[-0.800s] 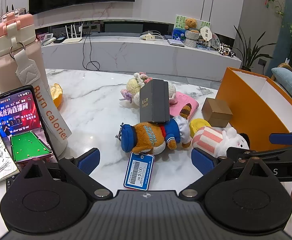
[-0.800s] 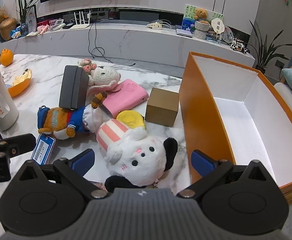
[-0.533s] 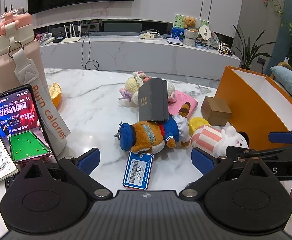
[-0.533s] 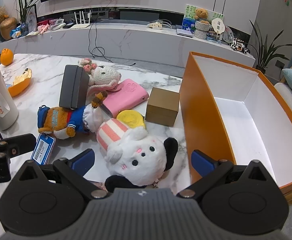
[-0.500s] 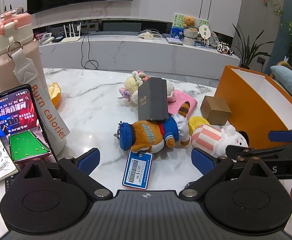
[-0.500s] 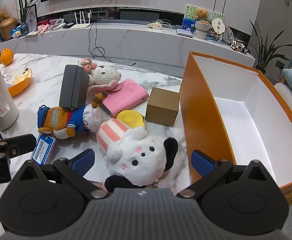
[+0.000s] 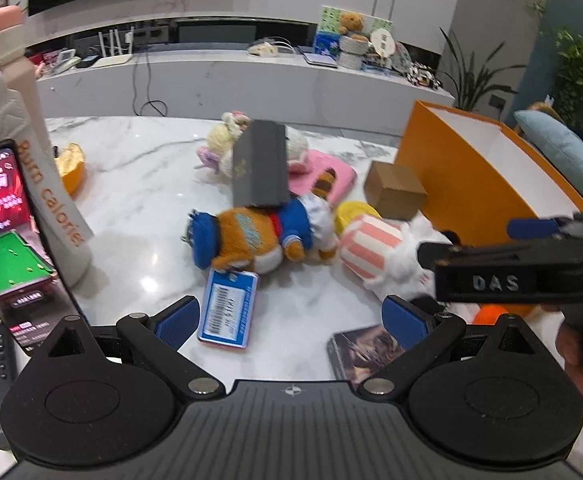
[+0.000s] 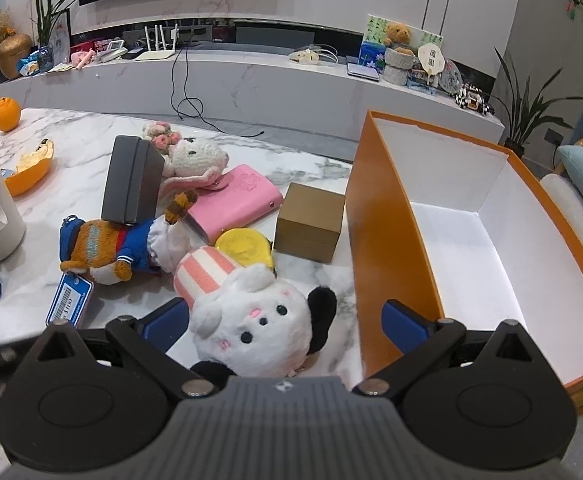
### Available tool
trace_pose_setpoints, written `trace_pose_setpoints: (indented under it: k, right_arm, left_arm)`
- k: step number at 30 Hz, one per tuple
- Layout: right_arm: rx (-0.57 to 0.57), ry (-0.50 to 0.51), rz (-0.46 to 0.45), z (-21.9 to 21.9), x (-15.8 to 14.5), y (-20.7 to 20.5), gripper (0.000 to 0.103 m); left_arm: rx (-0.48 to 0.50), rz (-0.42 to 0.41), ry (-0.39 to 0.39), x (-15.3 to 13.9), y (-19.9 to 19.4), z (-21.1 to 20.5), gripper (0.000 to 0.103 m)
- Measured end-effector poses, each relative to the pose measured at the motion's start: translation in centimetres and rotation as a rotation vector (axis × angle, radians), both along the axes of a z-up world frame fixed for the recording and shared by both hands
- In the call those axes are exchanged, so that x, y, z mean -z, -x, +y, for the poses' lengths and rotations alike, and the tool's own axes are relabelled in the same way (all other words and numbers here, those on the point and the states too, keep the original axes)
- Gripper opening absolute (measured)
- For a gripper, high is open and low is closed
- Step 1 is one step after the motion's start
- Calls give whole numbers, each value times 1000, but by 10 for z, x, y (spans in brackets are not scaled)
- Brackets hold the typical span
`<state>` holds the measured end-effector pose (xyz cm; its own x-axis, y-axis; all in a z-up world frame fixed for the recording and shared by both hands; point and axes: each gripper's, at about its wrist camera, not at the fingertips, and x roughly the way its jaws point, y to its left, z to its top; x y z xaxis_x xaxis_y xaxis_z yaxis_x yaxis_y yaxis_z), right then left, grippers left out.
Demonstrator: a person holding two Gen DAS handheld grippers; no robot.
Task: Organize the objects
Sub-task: 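Lower the left tool toward the white cylindrical tin on the table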
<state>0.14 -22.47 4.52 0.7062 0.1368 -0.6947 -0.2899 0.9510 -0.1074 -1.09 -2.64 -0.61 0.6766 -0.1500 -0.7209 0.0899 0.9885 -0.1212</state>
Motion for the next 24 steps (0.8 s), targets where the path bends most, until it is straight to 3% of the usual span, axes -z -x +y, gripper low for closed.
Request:
trace_pose_setpoints:
  k: [15, 24]
  right_arm:
    - [-29, -7, 5, -3, -4, -6, 102]
    - [-151, -98, 112, 1, -2, 9, 102]
  left_arm:
    - [142, 102, -2, 10, 22, -33, 103]
    - [131, 105, -101, 13, 62, -43, 103]
